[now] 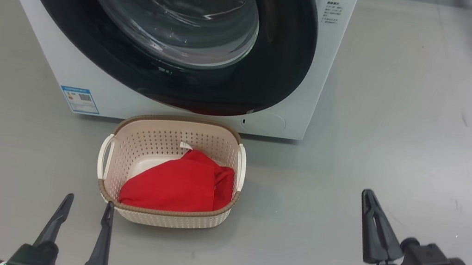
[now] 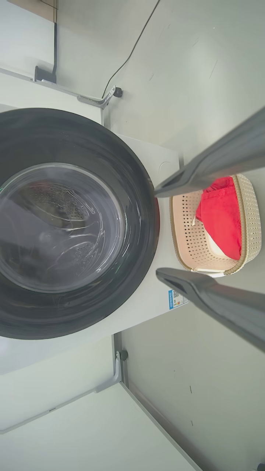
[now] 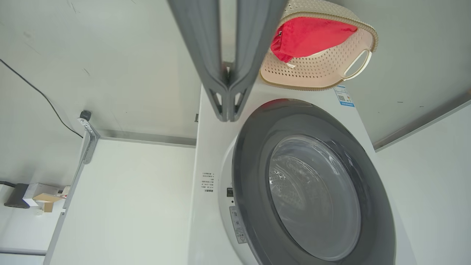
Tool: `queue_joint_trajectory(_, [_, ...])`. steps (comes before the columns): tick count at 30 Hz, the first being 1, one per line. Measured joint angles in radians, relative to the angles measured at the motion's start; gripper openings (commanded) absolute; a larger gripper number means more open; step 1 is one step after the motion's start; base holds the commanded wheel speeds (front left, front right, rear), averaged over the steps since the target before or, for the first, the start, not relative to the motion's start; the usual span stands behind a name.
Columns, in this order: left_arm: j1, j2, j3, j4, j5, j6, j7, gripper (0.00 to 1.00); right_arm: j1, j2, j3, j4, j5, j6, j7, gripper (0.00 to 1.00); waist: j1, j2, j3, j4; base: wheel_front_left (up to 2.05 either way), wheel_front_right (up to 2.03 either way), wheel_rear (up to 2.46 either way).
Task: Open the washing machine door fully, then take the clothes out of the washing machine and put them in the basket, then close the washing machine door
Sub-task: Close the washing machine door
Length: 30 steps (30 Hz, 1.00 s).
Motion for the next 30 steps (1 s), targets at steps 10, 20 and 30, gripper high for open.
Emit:
queue_joint_trajectory(10, [-0.089, -0.007, -0.048, -0.005, 0.021, -0.023, -0.020, 1.00, -0.200, -0.046, 0.000, -0.001, -0.030, 0.040, 0.071, 0.00, 0.0000, 0.0000, 0.093, 0.039, 0.00, 0.00, 0.00])
queue_joint_trajectory(20, [-0.187, -0.013, -0.062, 0.004, 0.039, -0.032, -0.042, 1.00, -0.431, -0.073, -0.030, 0.021, -0.031, 0.079, 0.138, 0.00, 0.0000, 0.0000, 0.202, 0.104, 0.00, 0.00, 0.00])
queue_joint_trajectory(30, [-0.262, -0.027, -0.082, 0.036, 0.038, -0.040, -0.072, 1.00, -0.612, -0.125, -0.077, 0.086, -0.025, 0.107, 0.188, 0.00, 0.0001, 0.0000, 0.285, 0.196, 0.00, 0.00, 0.00])
